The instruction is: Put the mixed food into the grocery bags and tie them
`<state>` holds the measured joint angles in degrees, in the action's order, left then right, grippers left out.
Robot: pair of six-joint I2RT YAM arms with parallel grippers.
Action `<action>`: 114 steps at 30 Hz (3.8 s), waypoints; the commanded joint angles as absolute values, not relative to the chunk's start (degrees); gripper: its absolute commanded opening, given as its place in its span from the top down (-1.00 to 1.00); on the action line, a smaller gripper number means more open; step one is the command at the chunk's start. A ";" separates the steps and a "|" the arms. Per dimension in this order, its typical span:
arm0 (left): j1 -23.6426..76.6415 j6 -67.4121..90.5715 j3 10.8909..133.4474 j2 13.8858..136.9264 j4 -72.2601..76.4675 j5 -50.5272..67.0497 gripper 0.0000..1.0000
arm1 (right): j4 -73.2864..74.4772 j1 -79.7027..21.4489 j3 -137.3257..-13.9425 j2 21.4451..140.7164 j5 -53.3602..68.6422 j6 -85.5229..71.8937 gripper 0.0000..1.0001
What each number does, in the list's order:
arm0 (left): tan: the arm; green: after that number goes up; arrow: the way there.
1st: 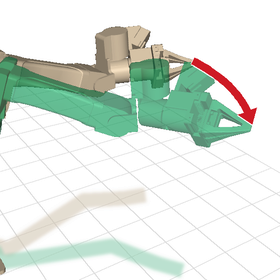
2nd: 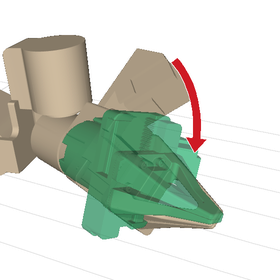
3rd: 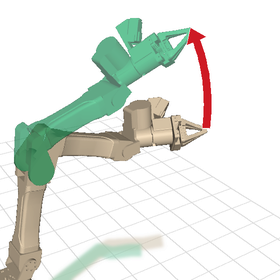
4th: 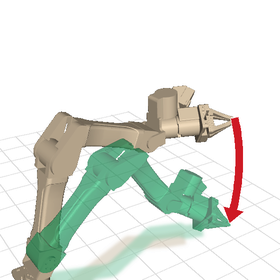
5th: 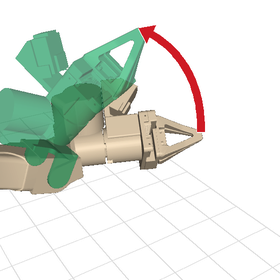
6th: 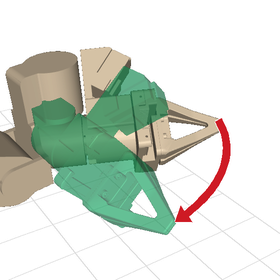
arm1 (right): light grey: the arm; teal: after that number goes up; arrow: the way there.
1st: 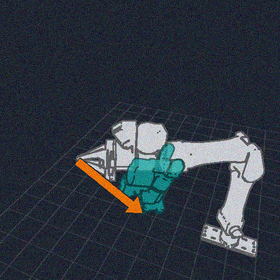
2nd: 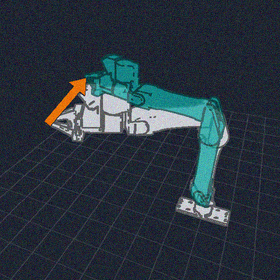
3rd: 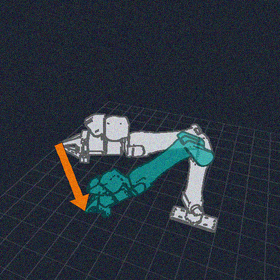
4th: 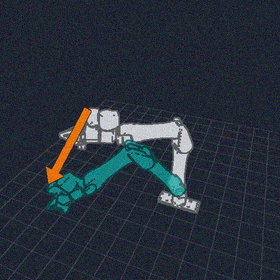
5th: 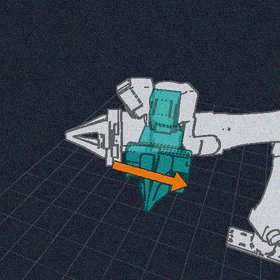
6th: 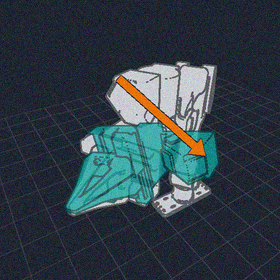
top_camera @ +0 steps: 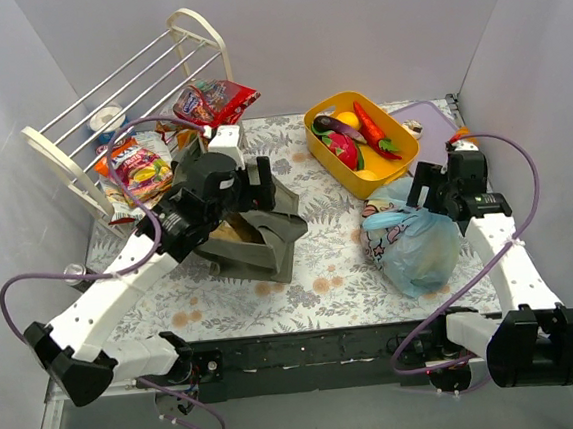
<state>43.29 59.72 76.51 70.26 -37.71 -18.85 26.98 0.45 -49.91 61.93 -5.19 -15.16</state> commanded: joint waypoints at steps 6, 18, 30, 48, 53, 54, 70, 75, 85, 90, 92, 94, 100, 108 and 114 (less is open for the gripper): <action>43.07 54.23 84.19 64.41 -38.04 -17.84 -0.96 | 24.34 0.09 -44.03 58.01 -6.50 -17.49 -0.97; 43.07 62.40 73.04 69.25 -33.94 -0.45 -0.96 | 22.24 0.09 -38.41 57.74 -7.56 -18.10 -0.92; 43.07 63.01 68.38 74.79 -16.80 15.11 1.00 | 19.77 0.09 -40.58 54.85 -3.69 -19.34 0.97; 47.20 67.59 84.81 93.86 -3.60 24.26 1.00 | 23.30 0.09 -65.72 51.33 -2.91 -16.35 0.97; 47.20 61.18 88.50 91.42 -11.75 15.49 -0.53 | 18.20 0.09 -72.67 55.28 7.63 -16.17 0.97; 47.11 59.95 88.59 90.45 -13.08 13.55 -0.68 | 17.32 0.09 -75.30 55.98 9.65 -16.52 0.97; 35.77 52.29 95.70 71.02 -42.41 -19.15 -0.96 | 2.29 -26.16 -105.36 76.88 13.89 -16.35 0.97; 35.51 56.33 94.31 68.47 -52.19 -19.42 -0.96 | -1.30 -34.62 -110.66 80.94 11.08 -15.56 0.97; 33.58 61.87 79.73 62.67 -47.13 -8.35 -0.96 | -6.50 -43.41 -97.14 78.84 8.18 -19.16 0.97; 33.14 62.84 74.90 62.32 -45.36 -7.91 -0.37 | -7.38 -44.73 -89.40 76.30 7.21 -21.79 0.97; 33.13 62.93 73.57 61.44 -43.95 -7.91 -0.15 | -7.47 -45.00 -83.88 75.06 6.07 -22.58 0.97; 33.13 62.75 72.17 60.30 -43.24 -8.00 0.19 | -6.77 -45.09 -80.00 72.96 5.10 -23.20 0.97; 32.87 62.67 70.67 59.86 -43.42 -10.20 1.00 | 3.50 -45.26 -70.58 67.42 -1.12 -22.77 0.97; 32.87 60.30 68.29 57.57 -37.88 -10.11 1.00 | 13.18 -47.55 -69.96 71.35 -4.49 -21.27 0.97; 32.87 57.57 68.20 57.48 -35.51 -10.11 1.00 | 12.92 -50.97 -71.10 79.26 -1.32 -22.06 0.97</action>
